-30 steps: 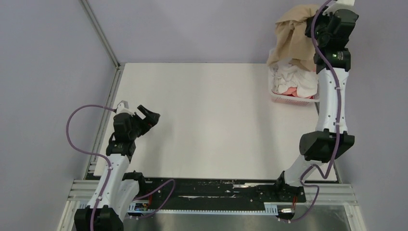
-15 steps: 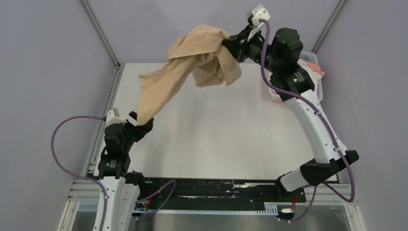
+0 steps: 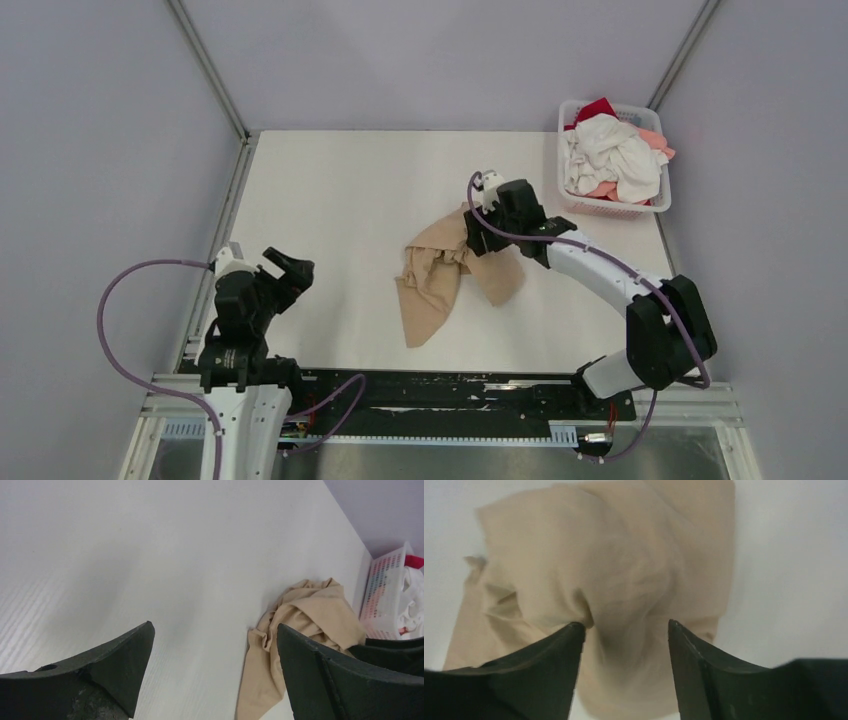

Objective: Fold and stack the t-shirts
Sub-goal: Move the tshirt to the center of the board, then flatten out the tshirt

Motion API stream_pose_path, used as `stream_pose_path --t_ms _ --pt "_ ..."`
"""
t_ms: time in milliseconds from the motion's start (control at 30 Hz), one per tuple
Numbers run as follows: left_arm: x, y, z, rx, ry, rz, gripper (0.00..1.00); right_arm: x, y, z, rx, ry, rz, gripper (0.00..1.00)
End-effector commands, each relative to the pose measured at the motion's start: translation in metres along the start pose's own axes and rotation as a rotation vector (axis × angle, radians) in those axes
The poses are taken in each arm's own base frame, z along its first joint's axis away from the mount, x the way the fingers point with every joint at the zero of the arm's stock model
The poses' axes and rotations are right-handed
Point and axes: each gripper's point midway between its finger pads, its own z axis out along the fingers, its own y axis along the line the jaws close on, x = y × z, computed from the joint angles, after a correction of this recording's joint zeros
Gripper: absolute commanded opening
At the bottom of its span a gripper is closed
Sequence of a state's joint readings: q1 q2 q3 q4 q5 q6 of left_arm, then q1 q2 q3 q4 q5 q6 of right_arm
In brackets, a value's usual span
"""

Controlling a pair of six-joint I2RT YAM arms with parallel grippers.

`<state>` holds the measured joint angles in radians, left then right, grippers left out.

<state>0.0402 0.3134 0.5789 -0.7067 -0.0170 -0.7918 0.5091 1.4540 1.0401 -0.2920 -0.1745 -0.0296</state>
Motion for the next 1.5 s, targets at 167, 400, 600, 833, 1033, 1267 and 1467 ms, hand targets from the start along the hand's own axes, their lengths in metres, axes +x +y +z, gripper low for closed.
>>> stream_pose_path --t_ms 167,400,600,833,1033,1267,1467 --pt "0.075 -0.039 0.024 0.253 0.363 0.012 1.00 -0.002 -0.069 -0.052 0.511 -0.154 0.407 1.00" --pt "0.150 -0.051 0.015 0.209 0.607 0.268 1.00 0.022 -0.054 -0.099 0.461 -0.232 0.501 1.00" --pt "0.218 -0.067 0.002 0.197 0.786 0.467 1.00 0.058 -0.055 -0.107 0.488 -0.212 0.563 1.00" --pt "0.268 -0.086 0.002 0.099 0.804 0.678 0.99 0.078 -0.056 -0.103 0.510 -0.151 0.578 1.00" --pt "0.297 -0.071 0.014 -0.026 0.851 0.737 0.88 0.088 -0.056 -0.102 0.525 -0.109 0.587 1.00" --pt "0.302 -0.055 0.013 -0.127 0.817 0.817 0.72 0.091 -0.062 -0.106 0.561 -0.123 0.597 1.00" --pt "0.311 -0.028 0.014 -0.263 0.833 0.925 0.49 0.093 -0.063 -0.107 0.569 -0.125 0.595 1.00"
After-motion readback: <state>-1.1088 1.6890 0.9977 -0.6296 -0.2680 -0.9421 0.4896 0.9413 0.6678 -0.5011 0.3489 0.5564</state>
